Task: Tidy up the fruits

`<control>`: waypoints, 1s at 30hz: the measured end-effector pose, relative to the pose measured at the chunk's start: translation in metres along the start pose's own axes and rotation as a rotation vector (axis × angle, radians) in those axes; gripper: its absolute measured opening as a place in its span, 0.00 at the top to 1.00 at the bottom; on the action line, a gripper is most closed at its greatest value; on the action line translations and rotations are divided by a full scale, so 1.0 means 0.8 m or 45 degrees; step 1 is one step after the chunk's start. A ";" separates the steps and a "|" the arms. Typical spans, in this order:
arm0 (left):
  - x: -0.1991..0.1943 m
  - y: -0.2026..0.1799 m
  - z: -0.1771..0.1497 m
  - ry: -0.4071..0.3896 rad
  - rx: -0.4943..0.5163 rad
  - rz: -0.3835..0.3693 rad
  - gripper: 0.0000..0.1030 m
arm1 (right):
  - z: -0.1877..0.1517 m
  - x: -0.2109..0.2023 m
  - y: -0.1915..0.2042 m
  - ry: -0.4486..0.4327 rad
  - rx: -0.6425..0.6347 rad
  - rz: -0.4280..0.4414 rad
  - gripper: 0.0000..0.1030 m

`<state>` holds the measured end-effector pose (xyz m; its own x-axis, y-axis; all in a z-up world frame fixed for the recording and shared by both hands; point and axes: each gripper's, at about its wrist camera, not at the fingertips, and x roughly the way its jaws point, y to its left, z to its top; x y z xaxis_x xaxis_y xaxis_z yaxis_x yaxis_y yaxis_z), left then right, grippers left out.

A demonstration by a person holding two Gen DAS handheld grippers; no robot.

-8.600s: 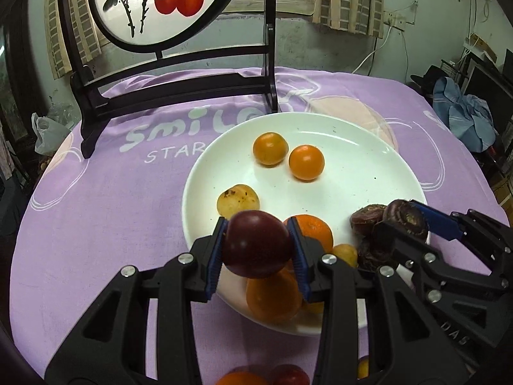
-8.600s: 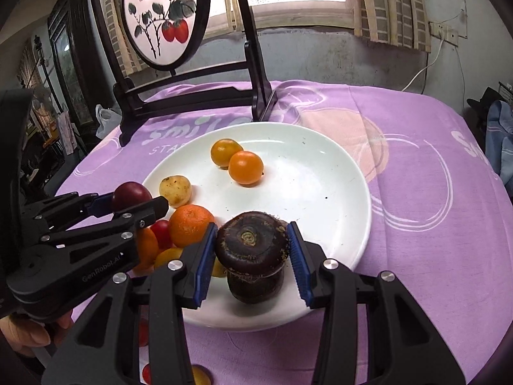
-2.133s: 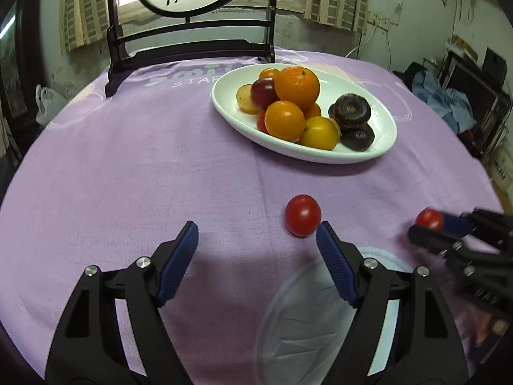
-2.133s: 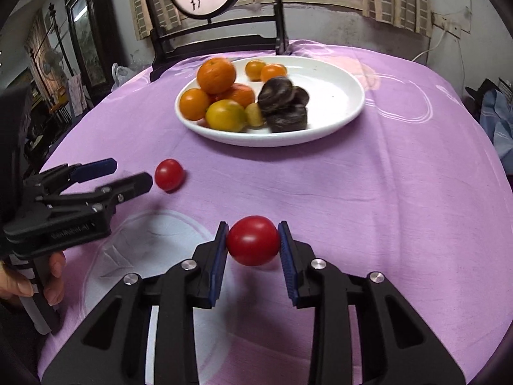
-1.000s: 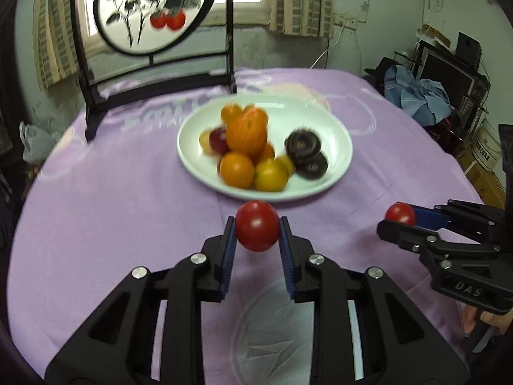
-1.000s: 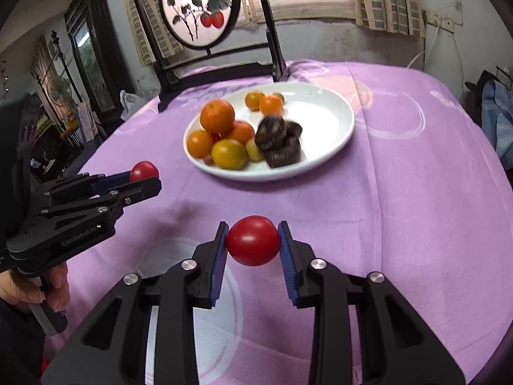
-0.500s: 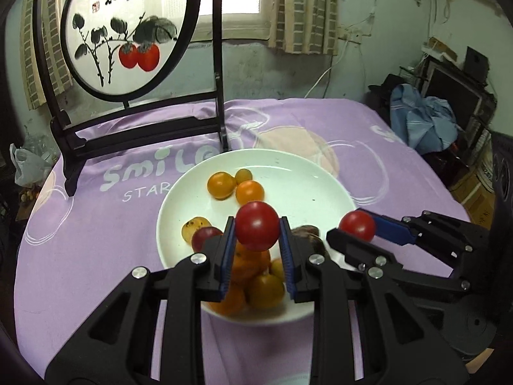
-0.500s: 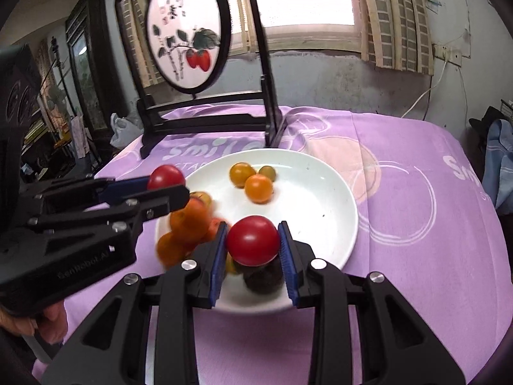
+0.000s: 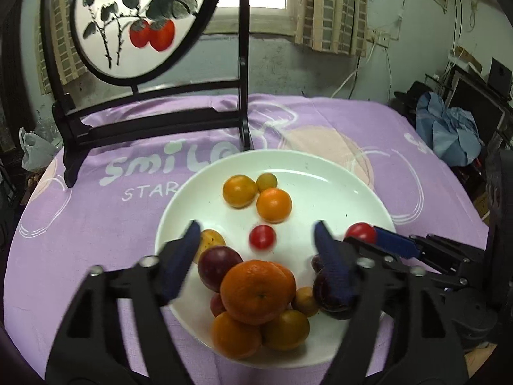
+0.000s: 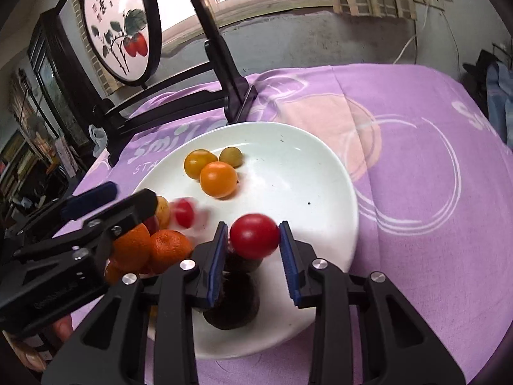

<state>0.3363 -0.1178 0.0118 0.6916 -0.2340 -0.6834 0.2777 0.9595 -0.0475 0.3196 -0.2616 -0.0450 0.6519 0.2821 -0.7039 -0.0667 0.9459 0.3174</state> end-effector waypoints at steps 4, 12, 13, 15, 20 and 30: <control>-0.015 -0.002 0.000 -0.014 0.005 -0.018 0.22 | -0.006 -0.015 -0.002 -0.029 -0.010 -0.017 0.54; -0.062 -0.004 -0.035 -0.039 0.025 0.026 0.14 | -0.037 -0.058 0.022 -0.009 -0.164 -0.158 0.40; -0.068 -0.003 -0.042 -0.037 0.015 0.031 0.13 | -0.043 -0.064 0.027 -0.011 -0.202 -0.185 0.38; -0.080 -0.003 -0.057 -0.015 0.005 0.040 0.13 | -0.059 -0.079 0.035 -0.008 -0.254 -0.229 0.37; -0.118 0.002 -0.094 -0.026 -0.033 0.053 0.10 | -0.109 -0.114 0.049 0.018 -0.275 -0.249 0.37; -0.178 0.005 -0.171 0.025 -0.049 0.084 0.06 | -0.180 -0.157 0.057 0.007 -0.220 -0.273 0.36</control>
<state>0.1477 -0.0590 0.0091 0.6943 -0.1670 -0.7000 0.2057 0.9782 -0.0294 0.1263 -0.2309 -0.0336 0.6610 0.0730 -0.7469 -0.0560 0.9973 0.0479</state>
